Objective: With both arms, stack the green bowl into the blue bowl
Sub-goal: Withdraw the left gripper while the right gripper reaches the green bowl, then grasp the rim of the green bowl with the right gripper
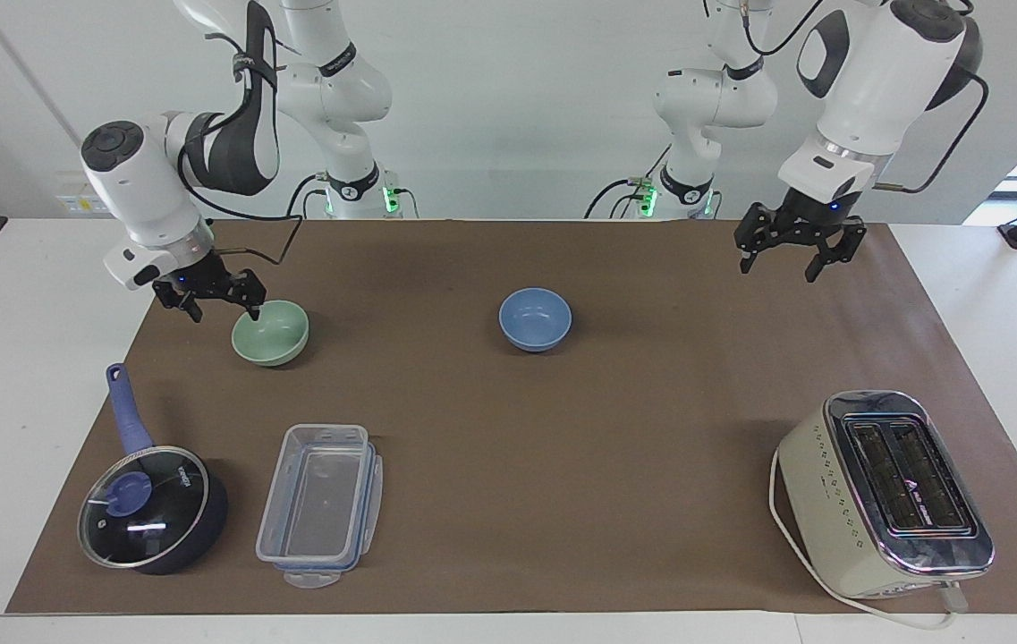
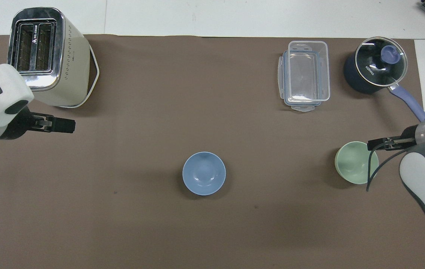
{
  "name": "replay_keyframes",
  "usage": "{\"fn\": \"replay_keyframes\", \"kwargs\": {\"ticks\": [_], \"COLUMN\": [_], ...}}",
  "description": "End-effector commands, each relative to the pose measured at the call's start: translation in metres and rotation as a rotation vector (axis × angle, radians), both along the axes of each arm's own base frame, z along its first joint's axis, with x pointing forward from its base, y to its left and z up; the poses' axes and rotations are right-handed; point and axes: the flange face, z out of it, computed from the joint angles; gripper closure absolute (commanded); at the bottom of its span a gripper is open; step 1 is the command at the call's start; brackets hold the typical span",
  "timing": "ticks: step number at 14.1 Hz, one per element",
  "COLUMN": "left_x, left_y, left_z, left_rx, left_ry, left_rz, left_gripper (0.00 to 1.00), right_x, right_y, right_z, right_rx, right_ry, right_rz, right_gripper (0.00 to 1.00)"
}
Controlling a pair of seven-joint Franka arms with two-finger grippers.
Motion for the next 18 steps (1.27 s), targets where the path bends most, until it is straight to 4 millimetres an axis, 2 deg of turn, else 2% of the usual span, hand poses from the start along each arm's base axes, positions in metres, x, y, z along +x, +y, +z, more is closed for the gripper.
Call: {"fn": "replay_keyframes", "kwargs": {"ticks": [1,3,5,9,16,18], "left_x": [0.028,0.031,0.028,0.023,0.019,0.016], "left_y": [0.017,0.022,0.027,0.021,0.026,0.027], "left_z": [0.019,0.04,0.045,0.041,0.037,0.039], "left_rx": [0.06,0.061,0.051,0.048,0.061,0.06], "left_ry": [0.017,0.016,0.016,0.033,0.098,0.102], "left_rz": [-0.026,-0.033,-0.025,-0.035,-0.027,-0.026], "left_gripper": [0.0,0.0,0.0,0.0,0.0,0.0], "right_x": [-0.012,-0.017,-0.021,-0.02,-0.021,-0.021], "right_y": [-0.009,-0.018,-0.018,-0.018,-0.029,-0.03], "right_z": [-0.014,-0.041,-0.054,-0.07,-0.087,-0.087], "right_rx": [0.02,0.022,0.028,0.03,0.029,0.028], "right_ry": [-0.013,-0.041,-0.036,-0.019,-0.01,-0.013], "right_rz": [-0.002,0.011,0.011,0.011,-0.008,-0.012], "right_gripper": [0.0,0.0,0.0,0.0,0.0,0.19]}}
